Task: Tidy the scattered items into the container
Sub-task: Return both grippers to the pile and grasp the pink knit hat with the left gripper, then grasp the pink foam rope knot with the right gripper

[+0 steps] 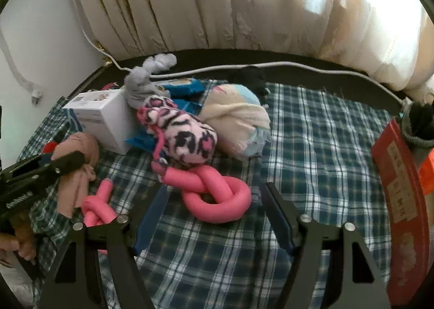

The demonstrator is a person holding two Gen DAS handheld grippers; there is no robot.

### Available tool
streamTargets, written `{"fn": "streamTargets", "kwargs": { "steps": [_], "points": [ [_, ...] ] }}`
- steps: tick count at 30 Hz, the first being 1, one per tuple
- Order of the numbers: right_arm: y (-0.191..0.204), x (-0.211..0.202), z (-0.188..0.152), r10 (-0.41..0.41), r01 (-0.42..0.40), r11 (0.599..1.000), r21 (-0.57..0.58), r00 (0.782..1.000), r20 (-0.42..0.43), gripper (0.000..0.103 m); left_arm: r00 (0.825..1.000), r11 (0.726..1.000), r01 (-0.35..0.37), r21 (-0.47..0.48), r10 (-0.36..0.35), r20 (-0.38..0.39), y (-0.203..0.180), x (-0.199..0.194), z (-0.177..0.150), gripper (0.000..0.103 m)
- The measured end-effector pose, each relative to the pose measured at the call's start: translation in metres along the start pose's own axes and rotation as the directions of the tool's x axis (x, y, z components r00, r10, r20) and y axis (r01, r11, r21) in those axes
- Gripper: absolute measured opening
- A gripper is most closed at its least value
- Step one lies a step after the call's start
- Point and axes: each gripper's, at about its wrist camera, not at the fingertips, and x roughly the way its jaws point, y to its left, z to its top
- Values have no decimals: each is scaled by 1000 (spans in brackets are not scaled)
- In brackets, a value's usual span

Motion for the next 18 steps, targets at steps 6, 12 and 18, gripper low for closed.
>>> {"fn": "streamTargets", "kwargs": {
  "steps": [6,12,18],
  "points": [
    [5,13,-1,-11,10,1000,-22,999,-33,76,1000,999,-25,30,25,-1,-6,-1,-1,47],
    [6,16,-4,-55,54,998,-40,998,-35,62,1000,999,-17,41,17,-3,-3,0,2,47],
    [5,3,-2,-59,59,998,-22,998,10,60,1000,999,-13,43,13,3,-2,-3,4,47]
  ]
}}
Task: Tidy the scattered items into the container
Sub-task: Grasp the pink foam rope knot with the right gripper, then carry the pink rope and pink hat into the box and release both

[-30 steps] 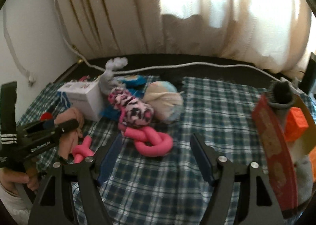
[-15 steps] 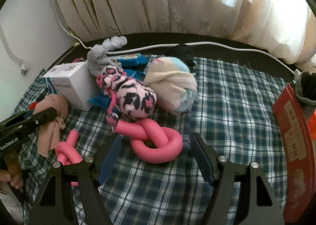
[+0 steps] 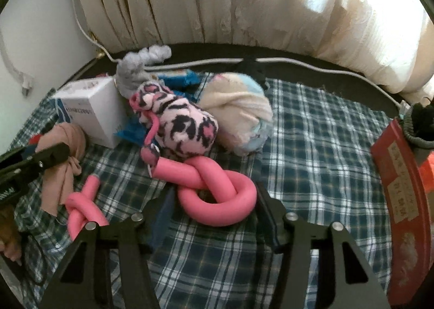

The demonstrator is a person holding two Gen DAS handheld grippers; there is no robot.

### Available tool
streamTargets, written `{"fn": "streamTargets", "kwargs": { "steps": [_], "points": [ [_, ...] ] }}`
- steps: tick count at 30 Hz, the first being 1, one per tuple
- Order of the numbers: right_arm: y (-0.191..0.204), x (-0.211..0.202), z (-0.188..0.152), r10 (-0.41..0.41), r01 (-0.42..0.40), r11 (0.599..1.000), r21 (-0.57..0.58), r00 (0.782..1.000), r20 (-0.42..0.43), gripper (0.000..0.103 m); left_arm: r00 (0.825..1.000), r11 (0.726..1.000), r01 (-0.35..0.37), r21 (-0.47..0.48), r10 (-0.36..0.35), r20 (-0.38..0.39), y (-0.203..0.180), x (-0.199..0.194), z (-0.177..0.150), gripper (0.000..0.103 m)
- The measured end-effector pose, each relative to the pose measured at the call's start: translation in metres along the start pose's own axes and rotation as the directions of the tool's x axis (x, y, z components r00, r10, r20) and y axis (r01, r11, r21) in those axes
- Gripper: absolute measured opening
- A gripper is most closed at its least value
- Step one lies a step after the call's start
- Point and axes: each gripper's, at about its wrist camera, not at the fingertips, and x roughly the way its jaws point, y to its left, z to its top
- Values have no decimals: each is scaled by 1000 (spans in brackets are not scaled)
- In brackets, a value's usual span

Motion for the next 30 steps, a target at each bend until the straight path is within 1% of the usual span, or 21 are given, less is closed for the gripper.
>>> {"fn": "streamTargets", "kwargs": {
  "steps": [3,7,15,17,22,27,30],
  "points": [
    [-3,-13,3,-3,3,1000,6,999,38,60,1000,1000,0,12,0,19,-9,-12,2,47],
    [-7,-30,6,-5,3,1000,18,996,86,60,999,999,1,51,-3,38,-29,-28,6,47],
    [-28,-65,1,-23,13,998,63,988,153,60,996,987,50,155,-61,67,-85,-53,18,47],
    [-36,-77,-2,-32,18,997,80,984,176,60,994,980,65,187,-81,78,-103,-56,24,47],
    [-57,-101,-7,-65,38,992,124,973,222,60,986,961,126,246,-148,73,-145,-56,35,47],
    [-86,-123,-17,-112,66,981,185,961,252,60,977,933,183,310,-208,51,-192,-48,40,47],
    [-106,-131,-23,-147,88,970,227,955,256,60,971,915,217,339,-240,25,-219,-41,42,47]
  ]
}}
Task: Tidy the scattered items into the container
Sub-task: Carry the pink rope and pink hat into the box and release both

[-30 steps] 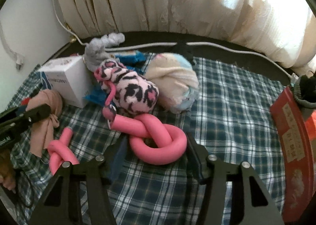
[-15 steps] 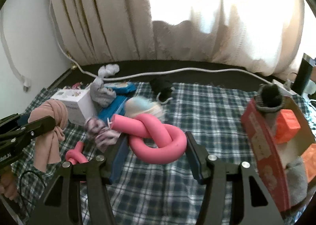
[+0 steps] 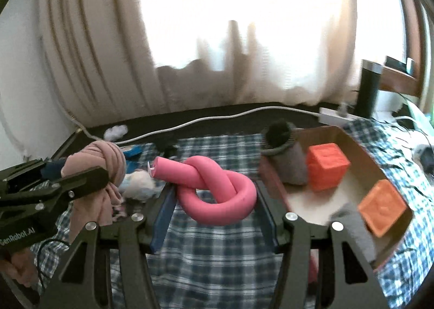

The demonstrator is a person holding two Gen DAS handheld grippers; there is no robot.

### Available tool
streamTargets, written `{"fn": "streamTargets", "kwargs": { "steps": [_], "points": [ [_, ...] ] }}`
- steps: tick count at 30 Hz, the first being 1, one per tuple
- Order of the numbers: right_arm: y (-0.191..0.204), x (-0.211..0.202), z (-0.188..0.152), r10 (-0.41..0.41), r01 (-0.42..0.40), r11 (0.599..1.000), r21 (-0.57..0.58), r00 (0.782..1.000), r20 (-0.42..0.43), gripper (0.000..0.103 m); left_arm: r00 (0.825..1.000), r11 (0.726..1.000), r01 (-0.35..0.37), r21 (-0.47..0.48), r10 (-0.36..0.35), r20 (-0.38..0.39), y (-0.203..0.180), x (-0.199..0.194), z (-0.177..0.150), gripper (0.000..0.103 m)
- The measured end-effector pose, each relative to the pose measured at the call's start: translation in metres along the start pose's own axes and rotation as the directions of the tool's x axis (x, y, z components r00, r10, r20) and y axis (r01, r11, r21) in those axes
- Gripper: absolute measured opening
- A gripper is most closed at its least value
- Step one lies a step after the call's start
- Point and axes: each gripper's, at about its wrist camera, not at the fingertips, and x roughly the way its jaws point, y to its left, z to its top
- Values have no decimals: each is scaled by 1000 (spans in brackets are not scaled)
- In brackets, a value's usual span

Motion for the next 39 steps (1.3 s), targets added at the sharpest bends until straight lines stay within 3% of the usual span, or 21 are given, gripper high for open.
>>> {"fn": "streamTargets", "kwargs": {
  "steps": [8,15,20,32,39],
  "points": [
    [-60,-16,0,-95,92,990,105,995,30,60,995,994,97,51,-96,-16,-48,27,22,47],
    [-110,-24,-4,-178,167,964,208,984,32,60,971,971,234,48,-231,-57,-83,57,35,47],
    [-125,-22,-8,-220,209,952,225,975,24,60,959,957,282,67,-277,-64,-109,77,43,47],
    [-144,-2,-15,-281,284,934,217,959,-44,61,955,960,279,35,-273,-112,-121,122,43,47],
    [-149,-2,-17,-295,298,923,242,954,-48,62,962,965,259,41,-254,-102,-118,122,41,62]
  ]
}}
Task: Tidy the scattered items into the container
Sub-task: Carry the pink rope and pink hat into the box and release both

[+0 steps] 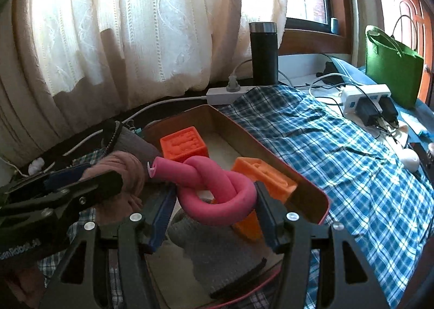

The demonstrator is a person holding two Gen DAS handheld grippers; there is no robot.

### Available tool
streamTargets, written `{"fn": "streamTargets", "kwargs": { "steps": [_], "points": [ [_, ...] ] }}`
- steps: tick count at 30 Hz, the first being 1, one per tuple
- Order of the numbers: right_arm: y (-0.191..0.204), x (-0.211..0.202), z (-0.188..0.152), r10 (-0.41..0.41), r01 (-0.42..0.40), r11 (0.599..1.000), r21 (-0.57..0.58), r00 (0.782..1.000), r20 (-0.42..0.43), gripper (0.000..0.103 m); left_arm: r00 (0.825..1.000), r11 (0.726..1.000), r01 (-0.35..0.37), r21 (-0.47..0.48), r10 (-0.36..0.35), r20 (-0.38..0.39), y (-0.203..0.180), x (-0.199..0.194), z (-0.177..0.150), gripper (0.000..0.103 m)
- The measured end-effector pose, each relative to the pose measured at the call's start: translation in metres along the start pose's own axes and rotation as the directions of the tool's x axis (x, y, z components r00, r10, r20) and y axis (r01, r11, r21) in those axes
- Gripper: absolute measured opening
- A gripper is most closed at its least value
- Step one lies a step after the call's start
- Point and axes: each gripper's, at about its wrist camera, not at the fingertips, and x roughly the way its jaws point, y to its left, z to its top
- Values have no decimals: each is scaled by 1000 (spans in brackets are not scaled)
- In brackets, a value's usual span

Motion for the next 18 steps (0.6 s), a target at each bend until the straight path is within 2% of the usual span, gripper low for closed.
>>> {"fn": "streamTargets", "kwargs": {
  "steps": [4,9,15,18],
  "points": [
    [-6,-9,3,-37,35,999,37,999,34,62,1000,1000,-6,-3,6,5,1,-3,0,62],
    [-13,-21,8,-46,42,997,67,997,63,62,1000,1000,-10,-23,10,5,6,-7,-1,62],
    [0,-26,9,-25,23,999,23,998,64,63,1000,999,-23,-40,23,3,13,-17,-5,62],
    [7,-20,9,-28,28,1000,-5,999,46,71,999,997,-35,-64,35,2,17,-26,-11,62]
  ]
}}
